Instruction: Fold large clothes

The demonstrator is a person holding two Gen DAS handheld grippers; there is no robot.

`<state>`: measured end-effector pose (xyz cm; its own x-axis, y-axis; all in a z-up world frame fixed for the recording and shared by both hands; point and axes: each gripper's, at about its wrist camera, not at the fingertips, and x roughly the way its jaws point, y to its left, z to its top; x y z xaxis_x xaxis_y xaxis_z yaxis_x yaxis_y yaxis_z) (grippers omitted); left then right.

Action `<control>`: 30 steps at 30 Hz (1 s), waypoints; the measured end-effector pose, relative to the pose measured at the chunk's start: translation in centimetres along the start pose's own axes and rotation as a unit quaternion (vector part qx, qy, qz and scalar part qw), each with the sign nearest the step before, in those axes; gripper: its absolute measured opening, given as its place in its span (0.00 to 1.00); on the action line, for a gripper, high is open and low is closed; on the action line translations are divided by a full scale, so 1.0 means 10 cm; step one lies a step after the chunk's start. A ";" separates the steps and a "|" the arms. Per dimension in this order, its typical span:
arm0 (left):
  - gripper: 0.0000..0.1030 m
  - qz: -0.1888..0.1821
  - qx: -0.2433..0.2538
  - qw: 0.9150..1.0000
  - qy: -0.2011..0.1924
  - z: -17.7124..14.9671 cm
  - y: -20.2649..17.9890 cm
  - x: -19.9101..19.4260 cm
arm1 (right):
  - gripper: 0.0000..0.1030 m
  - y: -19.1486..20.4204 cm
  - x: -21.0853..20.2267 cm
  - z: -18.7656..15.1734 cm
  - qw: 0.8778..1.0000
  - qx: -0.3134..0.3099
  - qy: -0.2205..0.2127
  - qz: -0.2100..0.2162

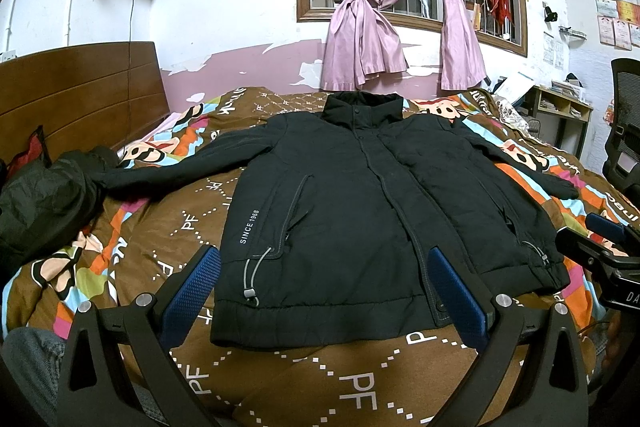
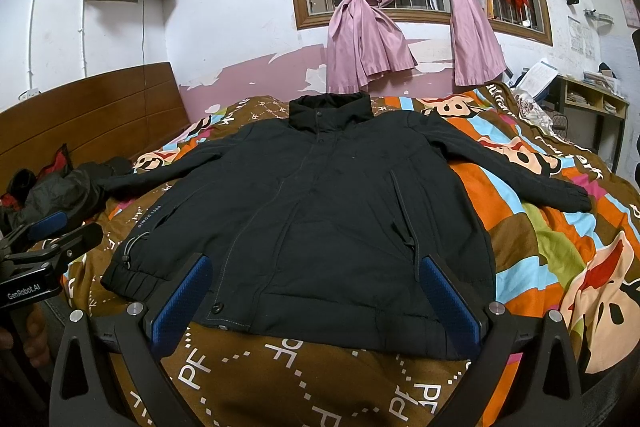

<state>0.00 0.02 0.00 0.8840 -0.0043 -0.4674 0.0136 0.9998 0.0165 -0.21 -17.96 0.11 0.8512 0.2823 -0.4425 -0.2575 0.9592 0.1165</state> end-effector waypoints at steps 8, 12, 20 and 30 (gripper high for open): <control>0.98 0.000 0.000 1.000 0.000 0.00 0.00 0.00 | 1.00 -0.01 0.00 0.00 1.000 0.001 0.000 0.000; 0.98 0.000 0.000 1.000 0.000 0.00 0.00 0.00 | 1.00 -0.01 0.00 0.01 1.000 0.001 0.000 0.001; 0.98 0.000 0.000 1.000 0.001 0.00 0.00 0.00 | 1.00 -0.04 0.02 -0.02 1.000 0.001 0.003 -0.002; 0.98 -0.011 -0.030 0.999 0.023 0.08 0.11 0.04 | 1.00 0.02 0.02 0.08 1.000 -0.002 0.009 -0.011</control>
<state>0.73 1.12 0.49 0.8616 -0.0266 -0.5068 0.0032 0.9989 -0.0469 0.26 -17.71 0.78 0.8486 0.2601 -0.4606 -0.2406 0.9653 0.1019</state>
